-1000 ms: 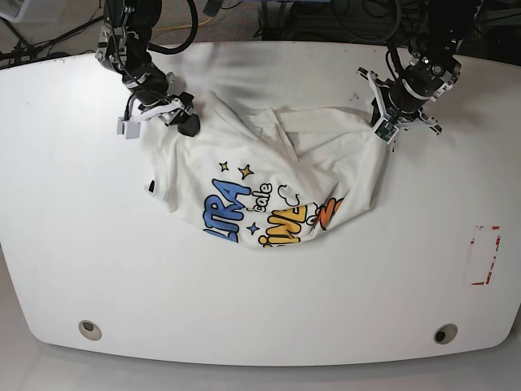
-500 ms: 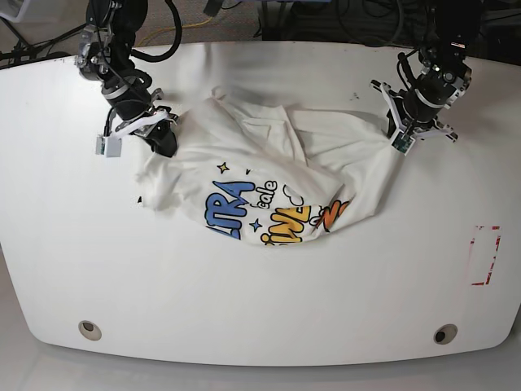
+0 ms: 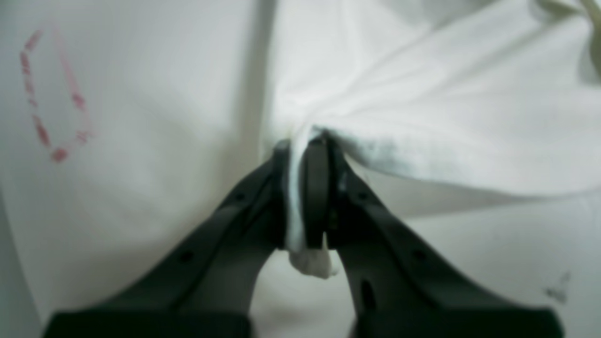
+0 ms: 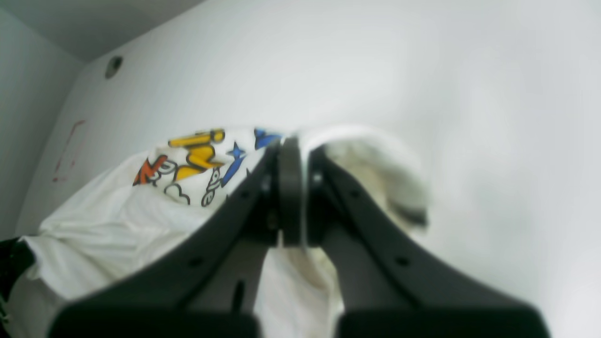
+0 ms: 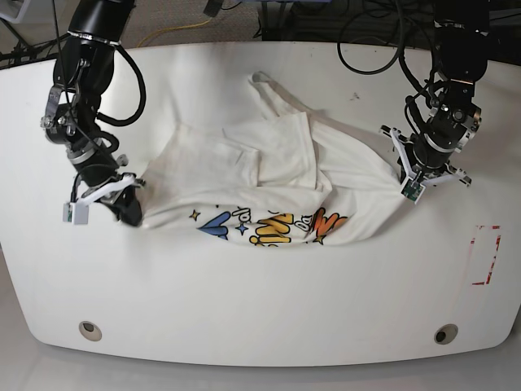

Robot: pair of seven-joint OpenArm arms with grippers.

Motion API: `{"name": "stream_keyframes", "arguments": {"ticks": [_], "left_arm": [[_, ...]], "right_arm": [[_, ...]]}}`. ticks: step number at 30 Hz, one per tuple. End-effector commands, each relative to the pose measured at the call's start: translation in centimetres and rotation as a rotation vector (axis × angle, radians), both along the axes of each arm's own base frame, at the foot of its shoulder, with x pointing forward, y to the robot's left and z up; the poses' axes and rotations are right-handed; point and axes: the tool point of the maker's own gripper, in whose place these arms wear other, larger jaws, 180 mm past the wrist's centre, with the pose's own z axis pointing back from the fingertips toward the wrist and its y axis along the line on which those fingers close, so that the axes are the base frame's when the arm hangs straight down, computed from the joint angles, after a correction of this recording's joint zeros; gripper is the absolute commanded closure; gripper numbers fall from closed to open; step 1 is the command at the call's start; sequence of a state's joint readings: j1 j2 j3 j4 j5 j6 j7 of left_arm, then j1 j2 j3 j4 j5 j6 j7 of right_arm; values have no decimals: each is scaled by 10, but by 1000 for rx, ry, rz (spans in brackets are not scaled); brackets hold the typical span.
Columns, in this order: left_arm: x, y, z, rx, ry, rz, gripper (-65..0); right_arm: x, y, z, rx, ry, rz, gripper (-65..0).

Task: Fold the T-shirt properly
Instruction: 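Lift the shirt high with both grippers and swing it across the table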

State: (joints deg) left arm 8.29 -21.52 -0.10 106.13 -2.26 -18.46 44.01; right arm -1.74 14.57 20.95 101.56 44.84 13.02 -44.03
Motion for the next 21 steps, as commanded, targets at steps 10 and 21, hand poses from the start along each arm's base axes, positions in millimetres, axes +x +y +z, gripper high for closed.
{"name": "stream_keyframes", "arguments": {"ticks": [10,21], "left_arm": [[63,26,83,152,-242,23,0],[107,56,180,201,-395,131,0]], "right_arm": [[71,-54,73,-52,-161,-60,0],[129,-73,172,-146,-304,-39,0]]}}
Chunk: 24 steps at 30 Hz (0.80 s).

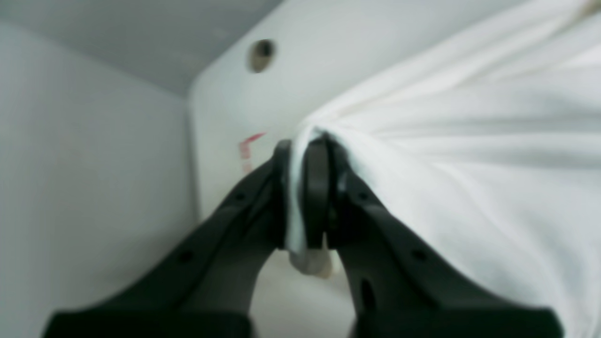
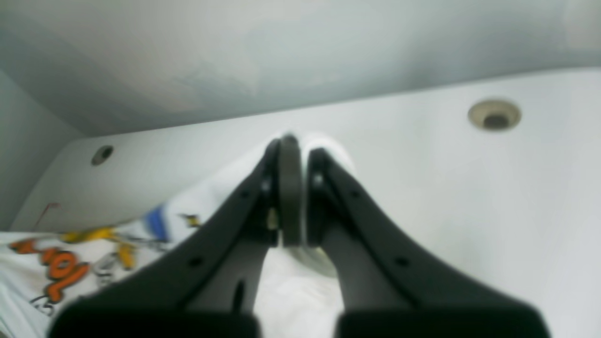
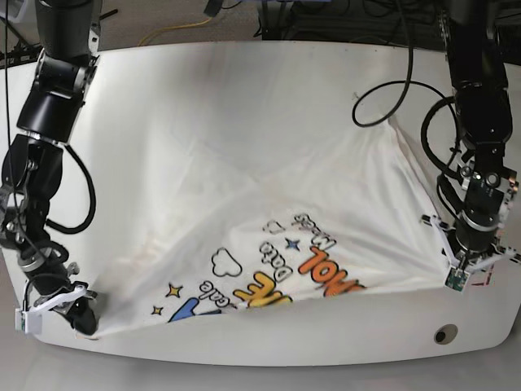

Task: Fold the T-shirt properly
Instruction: 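Lift the shirt high with both grippers and swing it across the table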

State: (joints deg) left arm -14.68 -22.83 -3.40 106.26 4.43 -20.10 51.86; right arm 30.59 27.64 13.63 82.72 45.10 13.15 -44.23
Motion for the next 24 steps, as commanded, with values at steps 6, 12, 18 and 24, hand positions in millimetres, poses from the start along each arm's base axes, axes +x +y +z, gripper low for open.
{"name": "stream_keyframes", "arguments": {"ticks": [6,12,18,24], "left_arm": [[21,26,97,49,-173,57,0],[20,47,159,116,-261,109,0],[19,47,176,127,-294,108,0],[18,40,135,176,-174,50,0]], "right_arm": [[20,-21,95,-58,-175,-22,0],[21,-21,154,-113,-276,-18,0],[19,-19,173,-125,-307,-5,0],[16,-13,119,-92,-210,27,0]]}}
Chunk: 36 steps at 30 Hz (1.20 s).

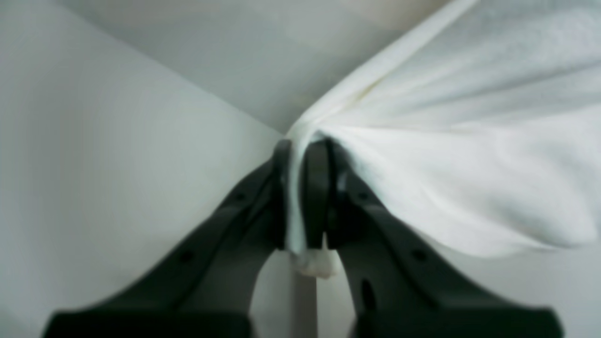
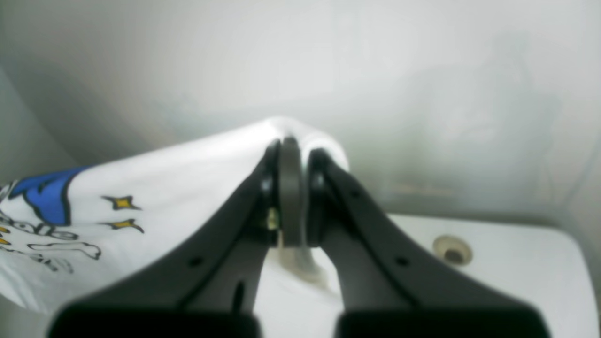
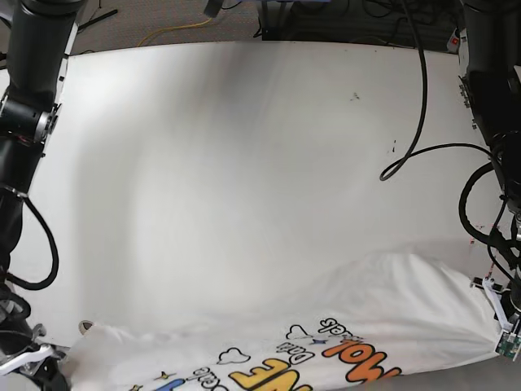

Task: Fold the T-shirt properly
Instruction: 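Lift the shirt high with both grippers and swing it across the table, then drag the held shirt edge with both grippers to spread it flat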

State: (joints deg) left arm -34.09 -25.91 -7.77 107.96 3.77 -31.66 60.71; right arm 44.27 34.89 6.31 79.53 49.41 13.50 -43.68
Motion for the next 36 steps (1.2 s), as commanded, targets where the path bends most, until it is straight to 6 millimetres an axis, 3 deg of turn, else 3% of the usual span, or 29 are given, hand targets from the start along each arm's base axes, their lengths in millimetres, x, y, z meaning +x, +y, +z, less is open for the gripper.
{"name": "stream_keyframes", "arguments": {"ticks": [1,6,13,17,30,36], "left_arm": [[-4,0,-16,15,36,-2,0],[-15,-7,-70,-2,155,-22,0],[-35,-20,-130,-14,257,-96,0],[-51,-21,-162,-19,339,-97,0],[-132,-46,-253,-69,581,-136,0],[-159,-46,-277,-77,663,-132,0]], "right_arm": [[-6,0,7,-12,-34,-2,0],[-30,-3,-60,36,62,-21,0],[-74,-5,-142,97,199,-60,0],[-97,-6,-177,121,270,-78,0],[-177,-9,-265,169,481,-141,0],[-219,-10,-293,226,548,-203,0]]}}
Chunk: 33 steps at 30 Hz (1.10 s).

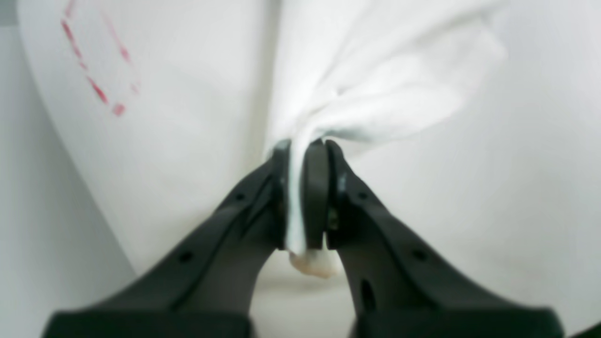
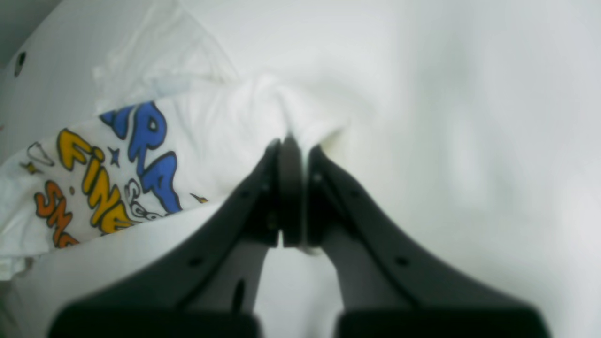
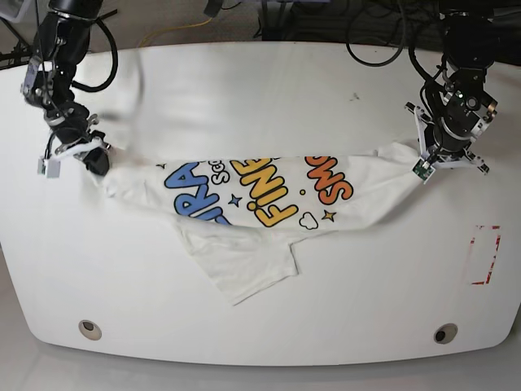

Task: Fold the T-shirt properly
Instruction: 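Drag the held shirt edge with both grippers to spread it flat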

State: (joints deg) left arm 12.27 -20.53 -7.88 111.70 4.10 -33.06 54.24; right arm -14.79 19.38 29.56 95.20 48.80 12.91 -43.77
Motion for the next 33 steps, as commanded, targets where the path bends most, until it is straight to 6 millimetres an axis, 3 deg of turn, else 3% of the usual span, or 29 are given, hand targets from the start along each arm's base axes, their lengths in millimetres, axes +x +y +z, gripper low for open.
{"name": "stream_keyframes", "arguments": {"ticks": [1,10,15,19,29,31,33], "left_arm": [[-4,4,3,15,-8,-3,0],[-27,38,1,76,58,6,0],[-28,66,14,97,25,88,0],[-30,72,16,108,23,99,0],[-30,87,25,133,10,124,0],[-31,89,26,135,7,133,0],[-31,90,26,137,7,135,0]], "right_arm": [[-1,-2,17,-17,-56,-5,0],[-36,1,2,-30,18,5,0],[-55,-7,-6,-25,53,-38,0],[-65,-5,-13,-9,76,-54,0],[-70,23,13,-20,14,-11,0],[-69,27,17,-23,4,0,-44],[-72,30,15,-21,22,12,-141]]}}
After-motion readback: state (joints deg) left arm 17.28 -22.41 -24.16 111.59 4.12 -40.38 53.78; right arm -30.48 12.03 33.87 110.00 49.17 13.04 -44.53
